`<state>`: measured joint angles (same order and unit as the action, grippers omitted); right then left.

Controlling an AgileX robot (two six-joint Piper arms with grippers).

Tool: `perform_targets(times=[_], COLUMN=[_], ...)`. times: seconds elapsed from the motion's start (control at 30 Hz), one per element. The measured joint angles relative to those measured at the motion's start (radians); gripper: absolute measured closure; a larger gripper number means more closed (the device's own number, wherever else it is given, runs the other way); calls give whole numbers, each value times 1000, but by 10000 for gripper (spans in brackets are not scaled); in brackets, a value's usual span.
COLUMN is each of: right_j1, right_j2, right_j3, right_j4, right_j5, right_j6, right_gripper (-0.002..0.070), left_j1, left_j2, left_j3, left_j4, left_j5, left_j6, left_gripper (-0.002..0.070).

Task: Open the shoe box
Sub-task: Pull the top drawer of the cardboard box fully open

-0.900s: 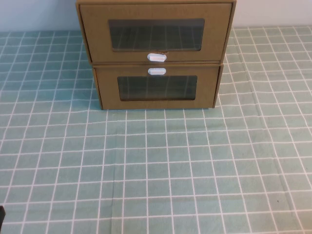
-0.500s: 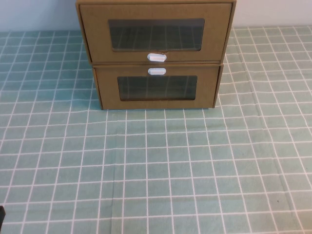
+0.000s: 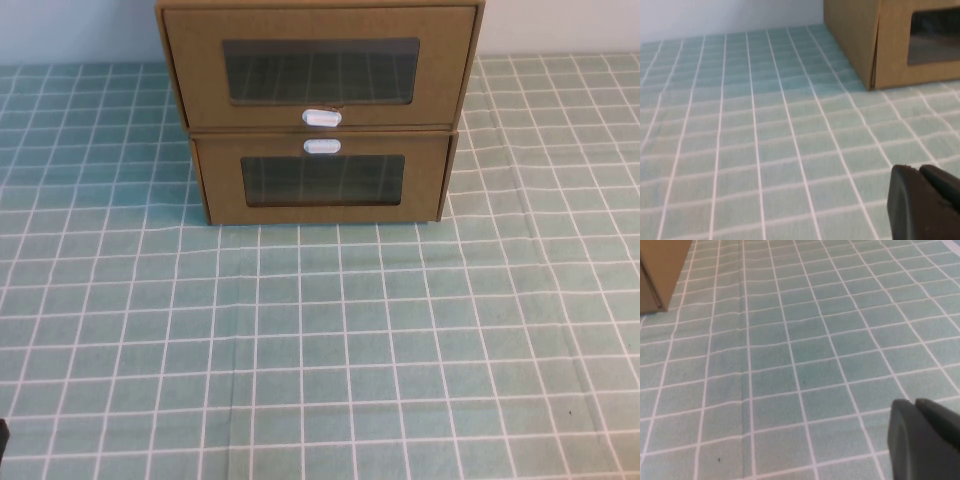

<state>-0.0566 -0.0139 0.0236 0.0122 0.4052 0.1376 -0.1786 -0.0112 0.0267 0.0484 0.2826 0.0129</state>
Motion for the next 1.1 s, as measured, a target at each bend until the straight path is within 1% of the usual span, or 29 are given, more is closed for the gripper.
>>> perform_targets(times=[0.13, 0.27, 0.4, 0.5, 0.57, 0.67, 0.77, 0.87, 0.93, 1.0, 1.1], right_j1=[0, 0, 0, 0, 0, 0, 0, 0, 0, 0, 0], right_j2=[0, 0, 0, 0, 0, 0, 0, 0, 0, 0, 0], right_j3=[0, 0, 0, 0, 0, 0, 0, 0, -3, -26, -107], right_j4=[0, 0, 0, 0, 0, 0, 0, 0, 0, -12, -31], right_j5=[-65, -228, -493, -737, -906, -1113, -1250, -1353, -1375, -1378, -1373], right_j6=[0, 0, 0, 0, 0, 0, 0, 0, 5, 29, 89], right_gripper=[689, 689, 689, 689, 689, 689, 689, 689, 689, 689, 689], left_j1=[0, 0, 0, 0, 0, 0, 0, 0, 0, 0, 0], left_j2=[0, 0, 0, 0, 0, 0, 0, 0, 0, 0, 0], left_j3=[0, 0, 0, 0, 0, 0, 0, 0, 0, 0, 0], left_j4=[0, 0, 0, 2, 2, 2, 2, 2, 2, 2, 4], left_j5=[-71, -201, -374, -551, -633, -697, -705, -731, -780, -874, -1080], left_j6=[0, -13, -46, -72, -75, -76, -76, -78, -102, -154, -225], left_gripper=[680, 680, 680, 680, 680, 680, 680, 680, 680, 680, 680])
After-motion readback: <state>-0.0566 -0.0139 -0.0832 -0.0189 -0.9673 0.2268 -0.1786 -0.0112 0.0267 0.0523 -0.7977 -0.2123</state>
